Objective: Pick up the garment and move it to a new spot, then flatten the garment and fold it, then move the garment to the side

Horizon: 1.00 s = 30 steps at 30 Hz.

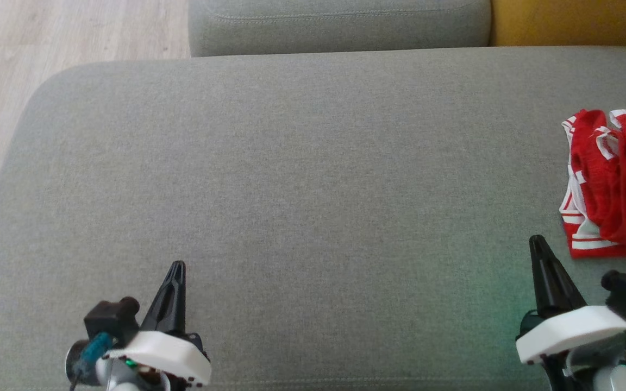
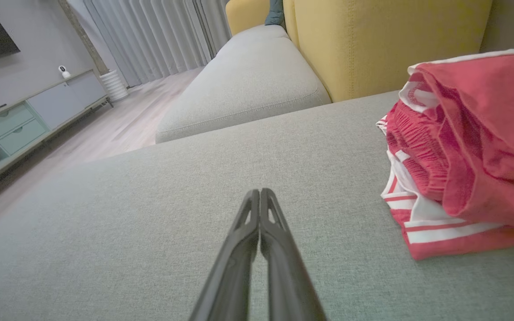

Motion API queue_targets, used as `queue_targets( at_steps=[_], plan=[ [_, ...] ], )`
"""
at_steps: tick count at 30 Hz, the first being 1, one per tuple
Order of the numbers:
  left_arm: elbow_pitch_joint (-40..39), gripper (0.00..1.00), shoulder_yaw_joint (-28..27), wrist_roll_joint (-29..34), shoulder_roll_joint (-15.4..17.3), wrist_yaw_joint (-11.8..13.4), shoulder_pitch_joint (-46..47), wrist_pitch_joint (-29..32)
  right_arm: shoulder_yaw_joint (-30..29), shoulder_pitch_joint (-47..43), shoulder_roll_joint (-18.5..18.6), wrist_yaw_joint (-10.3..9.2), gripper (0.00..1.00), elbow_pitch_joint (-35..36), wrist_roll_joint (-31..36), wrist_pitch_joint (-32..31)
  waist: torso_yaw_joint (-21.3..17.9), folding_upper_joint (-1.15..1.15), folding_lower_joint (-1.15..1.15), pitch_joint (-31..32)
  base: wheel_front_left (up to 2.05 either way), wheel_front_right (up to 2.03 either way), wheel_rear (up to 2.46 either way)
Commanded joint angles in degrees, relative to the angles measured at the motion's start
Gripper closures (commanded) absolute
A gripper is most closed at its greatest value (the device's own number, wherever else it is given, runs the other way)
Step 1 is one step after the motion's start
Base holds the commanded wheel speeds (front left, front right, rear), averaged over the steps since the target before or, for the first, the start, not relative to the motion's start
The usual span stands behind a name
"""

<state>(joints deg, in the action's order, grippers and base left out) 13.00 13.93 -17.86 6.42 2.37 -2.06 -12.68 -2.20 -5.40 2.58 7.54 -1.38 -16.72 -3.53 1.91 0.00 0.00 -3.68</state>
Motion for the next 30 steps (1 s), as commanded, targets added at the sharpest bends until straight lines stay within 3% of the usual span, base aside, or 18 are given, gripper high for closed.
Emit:
queue_targets(
  at_steps=[1,30],
  plan=[
    [-1.73,1.00,-1.14,-1.14,0.19,-0.41,2.48,0.28,0.04,1.78,0.55,-0.01,1.00,1.62,-1.29,0.27,-0.01,0.00,0.00,0.02,0.00,0.00,0.00],
    [-0.96,1.00,-5.16,-20.94,-0.07,-2.89,3.97,4.40,0.06,4.26,1.31,-0.02,1.00,-2.03,-21.49,0.35,-0.50,0.00,0.00,0.92,0.00,0.00,0.00]
  ],
)
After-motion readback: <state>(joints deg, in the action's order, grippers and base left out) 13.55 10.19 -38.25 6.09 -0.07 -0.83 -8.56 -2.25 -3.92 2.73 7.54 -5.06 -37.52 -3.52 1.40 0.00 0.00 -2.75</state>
